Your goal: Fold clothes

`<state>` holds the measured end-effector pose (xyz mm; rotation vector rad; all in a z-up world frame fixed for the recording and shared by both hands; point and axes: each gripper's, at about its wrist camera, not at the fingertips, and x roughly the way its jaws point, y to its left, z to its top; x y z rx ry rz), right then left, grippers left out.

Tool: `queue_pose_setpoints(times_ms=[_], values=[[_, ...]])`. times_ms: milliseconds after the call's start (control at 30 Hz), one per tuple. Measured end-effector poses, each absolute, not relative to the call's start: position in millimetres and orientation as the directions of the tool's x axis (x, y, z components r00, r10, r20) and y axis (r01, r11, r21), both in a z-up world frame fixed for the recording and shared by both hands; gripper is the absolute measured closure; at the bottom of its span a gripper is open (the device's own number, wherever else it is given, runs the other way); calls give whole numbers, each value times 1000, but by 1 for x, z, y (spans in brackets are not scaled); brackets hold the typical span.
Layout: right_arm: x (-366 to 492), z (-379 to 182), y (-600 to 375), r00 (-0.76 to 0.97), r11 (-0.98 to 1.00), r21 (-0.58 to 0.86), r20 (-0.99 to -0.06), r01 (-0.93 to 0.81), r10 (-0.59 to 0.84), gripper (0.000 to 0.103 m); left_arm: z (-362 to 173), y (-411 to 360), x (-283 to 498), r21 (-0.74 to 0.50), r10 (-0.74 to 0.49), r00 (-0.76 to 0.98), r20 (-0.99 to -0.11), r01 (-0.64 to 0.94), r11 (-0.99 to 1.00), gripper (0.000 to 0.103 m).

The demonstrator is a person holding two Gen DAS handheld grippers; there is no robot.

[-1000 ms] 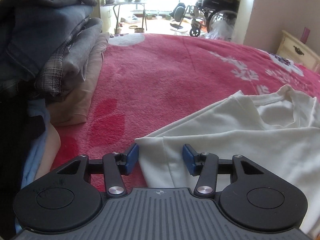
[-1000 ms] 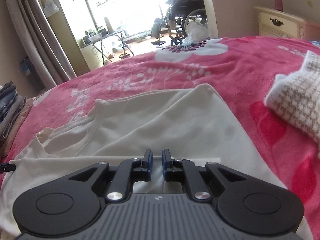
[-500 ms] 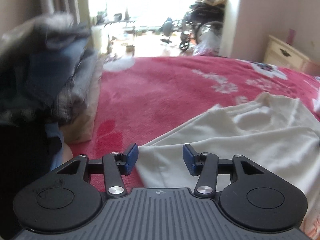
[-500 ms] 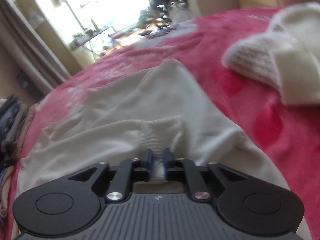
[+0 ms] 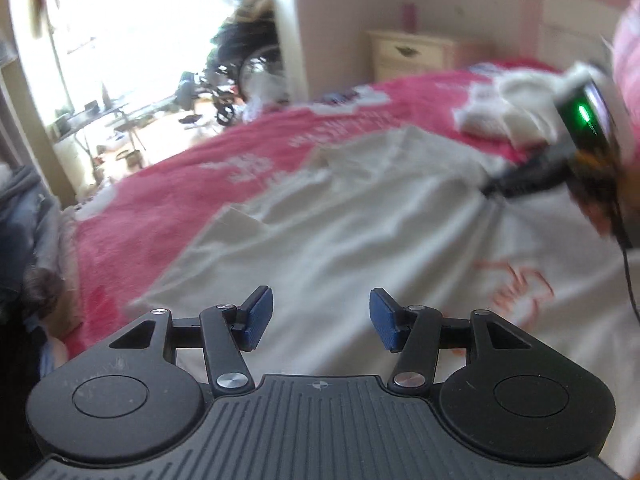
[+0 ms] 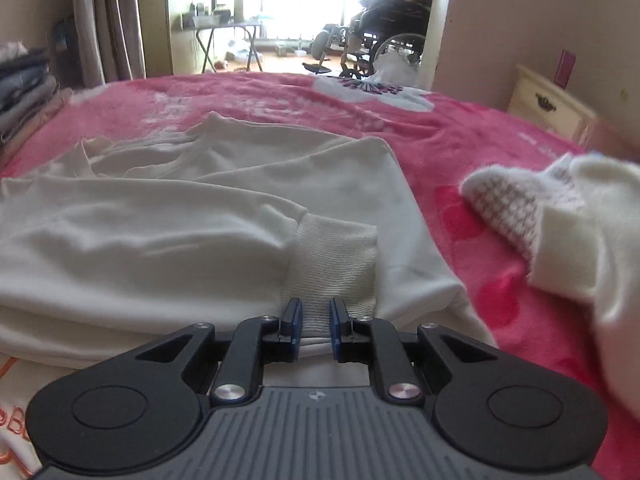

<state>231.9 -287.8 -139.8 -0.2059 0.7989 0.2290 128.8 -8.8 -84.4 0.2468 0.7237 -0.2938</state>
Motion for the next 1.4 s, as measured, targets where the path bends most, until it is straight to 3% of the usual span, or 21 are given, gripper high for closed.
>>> queue_pose_setpoints(times_ms=[167,367,467,567,900,1167,1400], values=[[214,-125,-284,704,935,-207,-707,-287,60,88,-84,-18,98,29,-289,630,-721,444,895,49],[158,-95,-338,687,982,65,-706,-179,172,87,-88,-28,46,-140,-431,445,-785,551,823,49],[125,-88,-365,649,984,124,-740,-128,178,73,-95,-25,22,-287,-529,312,-789,573,768,49],[95,-88,-395,602,989,136,-785,-61,145,66,-107,-22,0,-410,-589,166,-791,570,711,49],[32,-110,-488,510,943,220,-858,249,65,62,-131,3,-46,-459,-510,-22,-860,469,755,49],[35,-111,-517,529,931,227,-847,284,45,53,-141,10,-48,-450,-469,-62,-881,417,790,49],[47,-123,-539,556,878,354,-821,321,128,52,-153,5,-47,-558,-560,-112,-821,361,747,49]])
